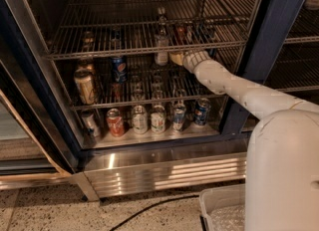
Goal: Pick coke can from middle shelf of fridge
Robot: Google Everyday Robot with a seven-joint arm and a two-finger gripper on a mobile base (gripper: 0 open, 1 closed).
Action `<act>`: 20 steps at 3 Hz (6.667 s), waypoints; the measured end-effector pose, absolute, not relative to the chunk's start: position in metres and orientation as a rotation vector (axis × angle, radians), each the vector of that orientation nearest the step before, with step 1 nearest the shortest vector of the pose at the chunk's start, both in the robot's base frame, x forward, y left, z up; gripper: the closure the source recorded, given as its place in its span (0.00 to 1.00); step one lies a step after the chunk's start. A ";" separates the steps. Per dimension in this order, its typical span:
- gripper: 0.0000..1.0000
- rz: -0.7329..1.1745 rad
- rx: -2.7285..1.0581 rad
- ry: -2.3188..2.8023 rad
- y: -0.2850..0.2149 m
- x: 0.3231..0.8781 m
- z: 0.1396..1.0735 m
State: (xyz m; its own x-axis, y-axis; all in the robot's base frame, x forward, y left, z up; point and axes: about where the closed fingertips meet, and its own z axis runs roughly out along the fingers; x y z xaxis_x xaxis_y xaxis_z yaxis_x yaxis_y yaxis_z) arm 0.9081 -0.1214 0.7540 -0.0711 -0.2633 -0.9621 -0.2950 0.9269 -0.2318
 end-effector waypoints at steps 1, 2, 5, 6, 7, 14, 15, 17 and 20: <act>0.26 0.055 -0.441 1.651 -0.128 0.884 0.759; 0.27 0.055 -0.441 1.651 -0.128 0.884 0.759; 0.35 0.080 -0.477 1.659 -0.110 0.879 0.751; 0.36 0.080 -0.477 1.659 -0.110 0.879 0.751; 0.40 0.080 -0.477 1.659 -0.110 0.879 0.751; 0.40 0.067 -0.490 1.653 -0.103 0.914 0.752; 0.40 0.039 -0.479 1.660 -0.112 0.921 0.749; 0.40 0.025 -0.458 1.660 -0.128 0.914 0.752; 0.42 -0.004 -0.421 1.595 -0.114 0.950 0.770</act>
Offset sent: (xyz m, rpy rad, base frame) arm -0.0374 -0.0114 0.0096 0.0221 -0.0096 0.0372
